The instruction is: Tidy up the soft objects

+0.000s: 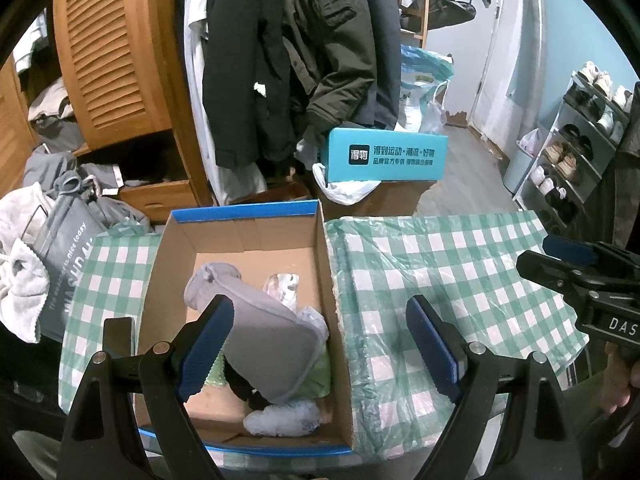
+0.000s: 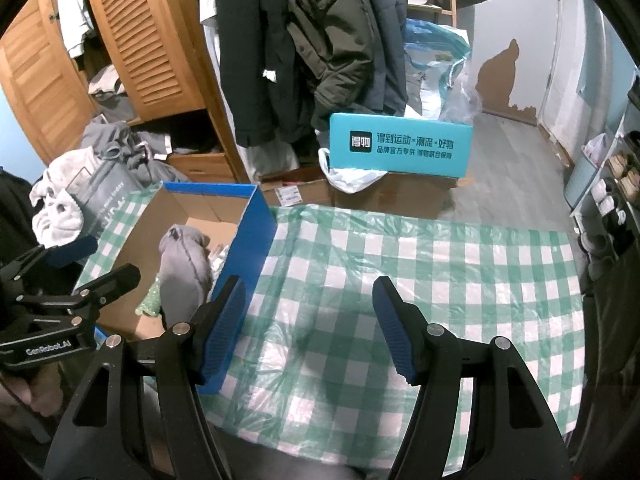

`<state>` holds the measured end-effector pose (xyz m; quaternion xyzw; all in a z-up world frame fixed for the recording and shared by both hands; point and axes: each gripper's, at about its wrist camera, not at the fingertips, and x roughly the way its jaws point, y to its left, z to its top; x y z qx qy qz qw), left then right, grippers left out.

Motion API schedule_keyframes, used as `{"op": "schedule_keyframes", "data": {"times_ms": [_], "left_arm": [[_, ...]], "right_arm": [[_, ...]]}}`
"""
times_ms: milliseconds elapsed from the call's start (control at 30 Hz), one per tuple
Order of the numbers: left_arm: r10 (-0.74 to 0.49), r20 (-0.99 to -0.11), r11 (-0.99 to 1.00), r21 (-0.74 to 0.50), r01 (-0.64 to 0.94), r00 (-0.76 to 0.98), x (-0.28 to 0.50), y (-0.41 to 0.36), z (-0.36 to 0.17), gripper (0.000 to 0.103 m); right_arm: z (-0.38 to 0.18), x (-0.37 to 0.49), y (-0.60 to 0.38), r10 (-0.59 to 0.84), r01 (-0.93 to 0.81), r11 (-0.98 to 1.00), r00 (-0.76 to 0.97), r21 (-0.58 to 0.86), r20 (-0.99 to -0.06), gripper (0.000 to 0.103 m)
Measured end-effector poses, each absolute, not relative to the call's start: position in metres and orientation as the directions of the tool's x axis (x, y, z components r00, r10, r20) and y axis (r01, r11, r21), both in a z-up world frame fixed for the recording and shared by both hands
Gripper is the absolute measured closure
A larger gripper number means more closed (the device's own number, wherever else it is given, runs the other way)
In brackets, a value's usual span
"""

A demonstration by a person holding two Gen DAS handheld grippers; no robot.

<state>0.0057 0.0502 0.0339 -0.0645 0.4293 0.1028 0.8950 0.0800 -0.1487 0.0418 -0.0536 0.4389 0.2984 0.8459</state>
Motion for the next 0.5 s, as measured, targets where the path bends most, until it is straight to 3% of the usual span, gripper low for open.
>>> {"op": "schedule_keyframes", "data": {"times_ms": [500], "left_arm": [[0.124,-0.782,0.971,-0.031,-0.237,0.611,0.0036,0.0488,0.0303,0.014]], "right_arm": [[0.0423,0.0794,-0.1498,0.456,-0.551,0.817,0.435,0.172,-0.776,0.038]]}}
